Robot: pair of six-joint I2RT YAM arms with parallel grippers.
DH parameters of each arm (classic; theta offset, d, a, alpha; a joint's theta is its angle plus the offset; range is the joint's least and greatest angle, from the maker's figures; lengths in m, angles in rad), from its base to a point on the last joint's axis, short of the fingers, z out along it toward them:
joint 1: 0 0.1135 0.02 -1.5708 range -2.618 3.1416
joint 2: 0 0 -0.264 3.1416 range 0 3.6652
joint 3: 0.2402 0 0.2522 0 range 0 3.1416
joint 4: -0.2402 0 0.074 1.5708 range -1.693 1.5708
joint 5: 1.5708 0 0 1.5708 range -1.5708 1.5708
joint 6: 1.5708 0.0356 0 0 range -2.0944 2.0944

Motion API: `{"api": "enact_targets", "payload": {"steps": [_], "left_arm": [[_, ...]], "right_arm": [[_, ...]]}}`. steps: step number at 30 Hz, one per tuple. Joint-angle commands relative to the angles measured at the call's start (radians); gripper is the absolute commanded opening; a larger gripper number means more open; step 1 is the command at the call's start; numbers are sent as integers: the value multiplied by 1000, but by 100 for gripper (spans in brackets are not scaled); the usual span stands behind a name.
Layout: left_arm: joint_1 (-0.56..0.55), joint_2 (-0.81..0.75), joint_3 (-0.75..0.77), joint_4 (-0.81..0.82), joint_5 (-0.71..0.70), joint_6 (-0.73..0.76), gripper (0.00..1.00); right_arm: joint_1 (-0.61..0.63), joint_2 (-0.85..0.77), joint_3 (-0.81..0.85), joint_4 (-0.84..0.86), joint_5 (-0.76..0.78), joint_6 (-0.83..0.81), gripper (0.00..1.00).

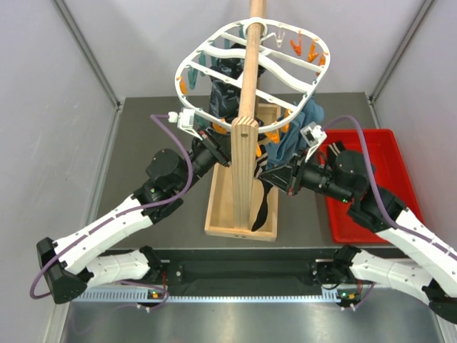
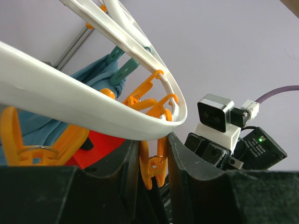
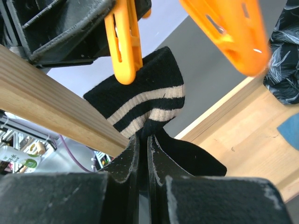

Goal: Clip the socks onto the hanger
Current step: Clamp the sock onto the hanger.

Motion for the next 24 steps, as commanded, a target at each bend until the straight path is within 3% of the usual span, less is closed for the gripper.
{"api": "enact_targets", "payload": {"steps": [1,24], "left_arm": [[12,12,-23,-25,-63,5,0],[12,19,-28,-28,-65,0,0]], "right_arm": [[14,-2,61,66,-16,9,0],[16,-66,41,69,-62,52,0]]}}
